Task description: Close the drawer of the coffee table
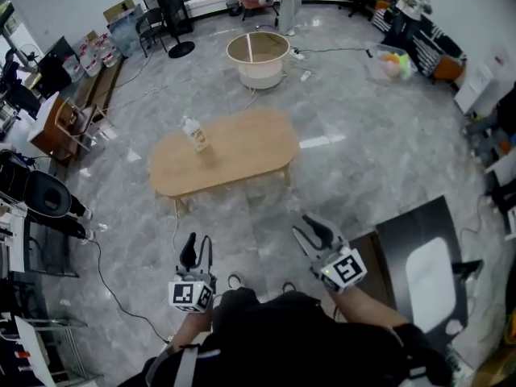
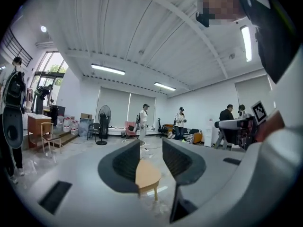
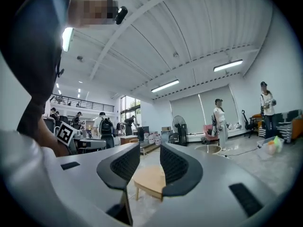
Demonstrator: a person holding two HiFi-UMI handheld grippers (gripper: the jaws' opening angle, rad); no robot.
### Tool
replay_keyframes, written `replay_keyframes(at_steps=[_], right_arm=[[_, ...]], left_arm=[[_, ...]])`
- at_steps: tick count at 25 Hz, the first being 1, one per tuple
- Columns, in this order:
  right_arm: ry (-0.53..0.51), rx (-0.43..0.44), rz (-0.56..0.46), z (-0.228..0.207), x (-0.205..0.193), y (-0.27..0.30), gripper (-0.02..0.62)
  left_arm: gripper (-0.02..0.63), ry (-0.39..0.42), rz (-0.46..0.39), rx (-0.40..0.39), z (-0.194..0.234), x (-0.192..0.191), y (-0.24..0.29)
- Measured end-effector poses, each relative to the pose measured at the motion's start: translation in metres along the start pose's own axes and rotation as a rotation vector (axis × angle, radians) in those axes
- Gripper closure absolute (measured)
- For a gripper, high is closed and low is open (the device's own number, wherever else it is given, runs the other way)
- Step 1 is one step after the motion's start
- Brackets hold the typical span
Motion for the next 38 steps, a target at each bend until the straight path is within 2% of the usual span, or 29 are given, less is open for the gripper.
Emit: replay_keyframes(at_steps=[3,7,12,15,18,21,25,28,31,35,38], right_arm=[[-0.019,0.012,-0.018,0.006,0.020,-0.025,0.488],[-0.065,0.003,-0.051,0.029,0.044,-0.052,0.489],[-0.122,0.028,-0.058,0.073,0.071,-0.059,0.489],[-0.152,0.015,-0.134,0.098,0.098,-0.068,0.489],[-0.137,-0.018,-0.197,0.115,0.119,-0.083,0.509],[-0.124,-0.043,-0.248,0.120,0.144,-0.096,0.531],[-0.092,-0.036,-0.335,0.116,0.182,-0.121,0.557],[-0.060,-0.025,-0.339,0.109,0.185,-0.149,0.557],[-0.062,-0.026,-0.327,0.102,0.184,-0.177,0.561],[-0.064,-0.056,-0.289,0.087,0.172,-0.205,0.566],[-0.049,-0.076,-0.258,0.077,0.163,-0.215,0.566]], left_arm=[[0.477,0.042,-0.036,-0.031,-0.026,0.029,-0.020],[0.477,0.065,-0.050,-0.048,-0.058,0.037,-0.051],[0.477,0.054,-0.109,-0.067,-0.067,0.059,-0.089],[0.477,0.052,-0.118,-0.072,-0.065,0.067,-0.121],[0.477,0.046,-0.148,-0.089,-0.067,0.070,-0.149],[0.477,0.066,-0.160,-0.114,-0.071,0.069,-0.157],[0.477,0.098,-0.184,-0.143,-0.090,0.089,-0.156],[0.477,0.085,-0.178,-0.168,-0.116,0.089,-0.149],[0.477,0.093,-0.164,-0.225,-0.150,0.088,-0.134],[0.477,0.116,-0.156,-0.302,-0.195,0.092,-0.121],[0.477,0.118,-0.150,-0.329,-0.213,0.090,-0.117]])
Point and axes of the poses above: the fingertips, and each gripper's own axes: y forward along the fingers, z to its left, x out of its top, the point moved 1 cm from there along -y, backward along the fingers, and after that the axes turned 5 degrees about -y, right-handed, at the moved point
